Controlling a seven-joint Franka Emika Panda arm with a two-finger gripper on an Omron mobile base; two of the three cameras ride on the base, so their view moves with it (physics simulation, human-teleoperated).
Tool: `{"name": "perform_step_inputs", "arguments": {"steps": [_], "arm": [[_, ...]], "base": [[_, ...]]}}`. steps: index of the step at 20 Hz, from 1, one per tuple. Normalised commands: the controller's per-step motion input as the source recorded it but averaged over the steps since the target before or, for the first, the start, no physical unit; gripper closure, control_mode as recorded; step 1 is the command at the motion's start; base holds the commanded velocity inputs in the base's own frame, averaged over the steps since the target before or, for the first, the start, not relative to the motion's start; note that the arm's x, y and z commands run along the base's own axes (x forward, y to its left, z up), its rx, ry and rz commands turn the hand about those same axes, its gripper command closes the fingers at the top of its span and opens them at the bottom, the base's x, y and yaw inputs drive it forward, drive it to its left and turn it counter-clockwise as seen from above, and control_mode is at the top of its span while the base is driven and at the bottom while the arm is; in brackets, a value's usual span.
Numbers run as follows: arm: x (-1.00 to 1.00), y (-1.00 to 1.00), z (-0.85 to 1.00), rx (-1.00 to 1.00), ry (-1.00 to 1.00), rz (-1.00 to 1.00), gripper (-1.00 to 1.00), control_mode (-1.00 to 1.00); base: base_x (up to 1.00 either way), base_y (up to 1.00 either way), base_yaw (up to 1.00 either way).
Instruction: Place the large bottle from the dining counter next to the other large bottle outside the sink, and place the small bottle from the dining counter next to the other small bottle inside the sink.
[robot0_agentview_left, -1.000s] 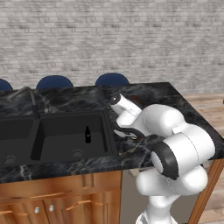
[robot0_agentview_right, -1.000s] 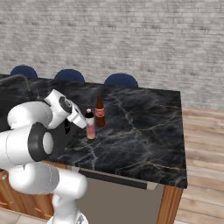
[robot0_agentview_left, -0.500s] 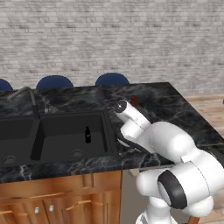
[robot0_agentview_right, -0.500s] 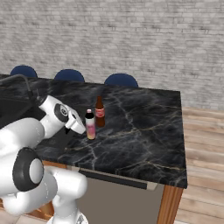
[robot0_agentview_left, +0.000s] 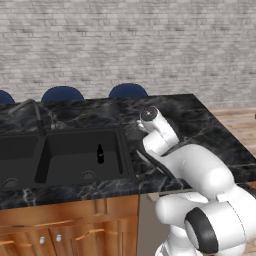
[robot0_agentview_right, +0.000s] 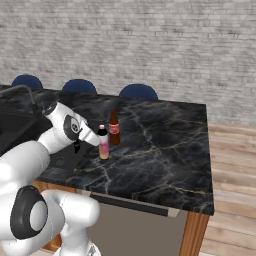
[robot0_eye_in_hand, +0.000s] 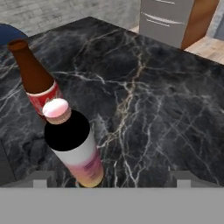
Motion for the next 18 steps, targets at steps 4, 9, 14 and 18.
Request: {"name": "perform_step_inputs", "arguments": {"steps": [4, 9, 14, 18], "arm": [[-0.01, 0.11, 0.01, 0.00, 0.14, 0.19, -1.00, -1.00], [-0.10, 0.11, 0.00, -0.06, 0.17, 0.25, -1.00, -1.00], [-0.27, 0.01, 0.00, -0.06, 0.09, 0.28, -1.00, -1.00], [-0.44, 0.00, -0.06, -0.03, 0.04, 0.24, -1.00, -1.00]], "base": [[0.00, 0.00, 0.00], [0.00, 0.00, 0.00], [0.00, 0.00, 0.00], [0.00, 0.00, 0.00]]}}
